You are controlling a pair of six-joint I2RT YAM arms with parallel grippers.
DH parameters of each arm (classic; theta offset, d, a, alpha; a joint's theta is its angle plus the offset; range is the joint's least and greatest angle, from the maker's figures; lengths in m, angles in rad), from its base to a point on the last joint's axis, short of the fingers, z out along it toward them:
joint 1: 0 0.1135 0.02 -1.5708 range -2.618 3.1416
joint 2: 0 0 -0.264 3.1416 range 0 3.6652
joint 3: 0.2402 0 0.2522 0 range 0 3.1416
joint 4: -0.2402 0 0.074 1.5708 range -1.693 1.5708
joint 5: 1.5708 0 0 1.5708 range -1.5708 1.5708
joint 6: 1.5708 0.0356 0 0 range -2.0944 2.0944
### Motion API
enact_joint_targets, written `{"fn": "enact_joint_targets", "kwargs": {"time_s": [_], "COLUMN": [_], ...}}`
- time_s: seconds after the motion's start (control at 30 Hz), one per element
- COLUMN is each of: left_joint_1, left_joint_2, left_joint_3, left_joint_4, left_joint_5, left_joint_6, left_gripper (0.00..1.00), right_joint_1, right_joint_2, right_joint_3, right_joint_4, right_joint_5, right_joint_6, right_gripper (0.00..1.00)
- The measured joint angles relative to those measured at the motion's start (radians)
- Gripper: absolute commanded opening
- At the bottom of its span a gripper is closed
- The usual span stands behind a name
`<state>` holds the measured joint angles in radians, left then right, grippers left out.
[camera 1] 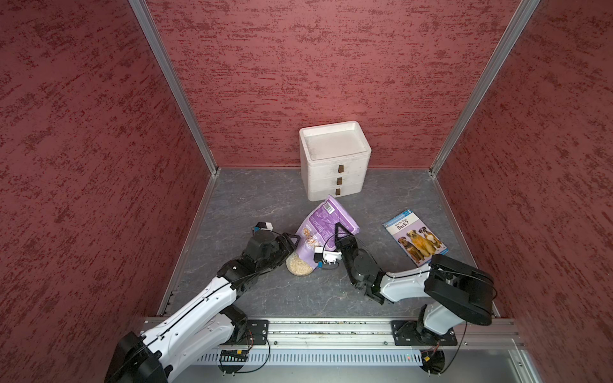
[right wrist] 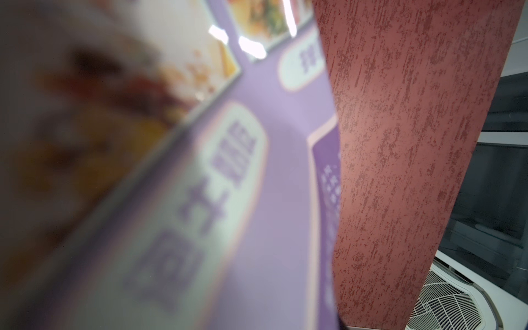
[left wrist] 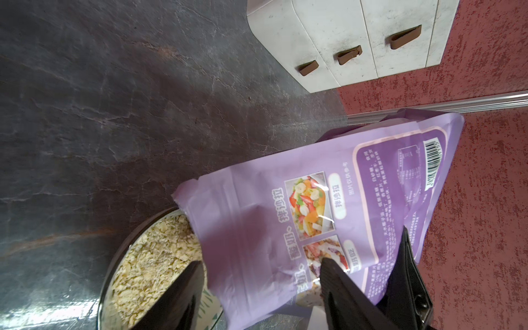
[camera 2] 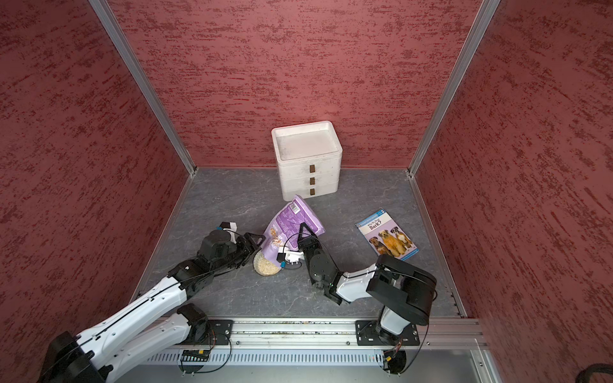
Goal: Pour the oats into the breakfast bowl
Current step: Pour the oats into the bowl.
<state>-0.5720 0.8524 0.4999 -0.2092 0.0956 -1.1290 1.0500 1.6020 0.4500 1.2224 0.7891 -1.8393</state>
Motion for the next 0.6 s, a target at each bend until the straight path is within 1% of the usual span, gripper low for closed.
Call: {"fn": "enact_joint_targets", "kwargs": {"time_s": [0.6], "left_joint_1": [0.000], "left_joint_2": [-0.003], "left_joint_3": [0.000], "left_joint_4": [0.000], "left_joint_5": [0.000], "left_joint_6": [0.000], "left_gripper": [0.68], "right_joint_1": [-0.025], "right_joint_2": [-0.031], "right_joint_3": [0.001], "right_joint_4": [-0.004], "right_joint_5": [0.000], "right_joint_6": [0.015], "right_gripper": [0.00]}}
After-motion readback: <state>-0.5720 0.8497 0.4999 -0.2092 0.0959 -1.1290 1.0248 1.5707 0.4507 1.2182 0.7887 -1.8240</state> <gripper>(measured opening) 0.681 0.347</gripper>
